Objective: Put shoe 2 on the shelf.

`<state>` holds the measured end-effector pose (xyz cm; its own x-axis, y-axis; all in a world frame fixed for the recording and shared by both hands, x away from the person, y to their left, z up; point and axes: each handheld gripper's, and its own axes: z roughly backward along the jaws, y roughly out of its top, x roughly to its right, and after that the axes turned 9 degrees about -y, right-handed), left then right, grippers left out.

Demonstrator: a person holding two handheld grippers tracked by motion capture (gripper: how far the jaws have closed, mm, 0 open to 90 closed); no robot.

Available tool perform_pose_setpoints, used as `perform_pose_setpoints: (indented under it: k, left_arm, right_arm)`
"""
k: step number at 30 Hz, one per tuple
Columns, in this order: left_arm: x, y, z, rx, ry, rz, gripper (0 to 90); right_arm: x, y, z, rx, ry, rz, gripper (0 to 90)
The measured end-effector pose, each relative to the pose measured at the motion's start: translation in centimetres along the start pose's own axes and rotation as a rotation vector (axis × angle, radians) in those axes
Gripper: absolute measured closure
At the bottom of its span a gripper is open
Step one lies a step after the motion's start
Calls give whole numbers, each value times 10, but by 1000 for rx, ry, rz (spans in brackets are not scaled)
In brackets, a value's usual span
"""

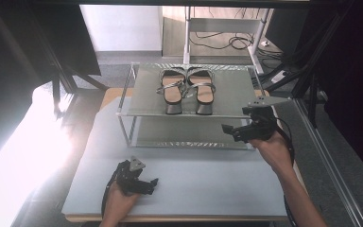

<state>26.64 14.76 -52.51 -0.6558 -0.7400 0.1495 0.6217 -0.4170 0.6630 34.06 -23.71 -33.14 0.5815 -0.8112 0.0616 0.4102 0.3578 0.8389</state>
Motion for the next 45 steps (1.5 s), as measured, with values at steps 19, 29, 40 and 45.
perform_pose_setpoints:
  k: [19,29,40,45]
  left_arm:
    - [0,0,0,3,2,2,0]
    - [0,0,0,5,2,0,0]
    - [0,0,0,5,2,1,0]
    - [0,0,0,2,2,-3,0]
  right_arm:
    - [0,-51,16,-7,-21,11,0]
    - [-3,-77,10,-24,-21,26,0]
    - [-8,-108,-4,-32,0,6,0]
    - [-12,-121,-10,-50,3,-10,0]
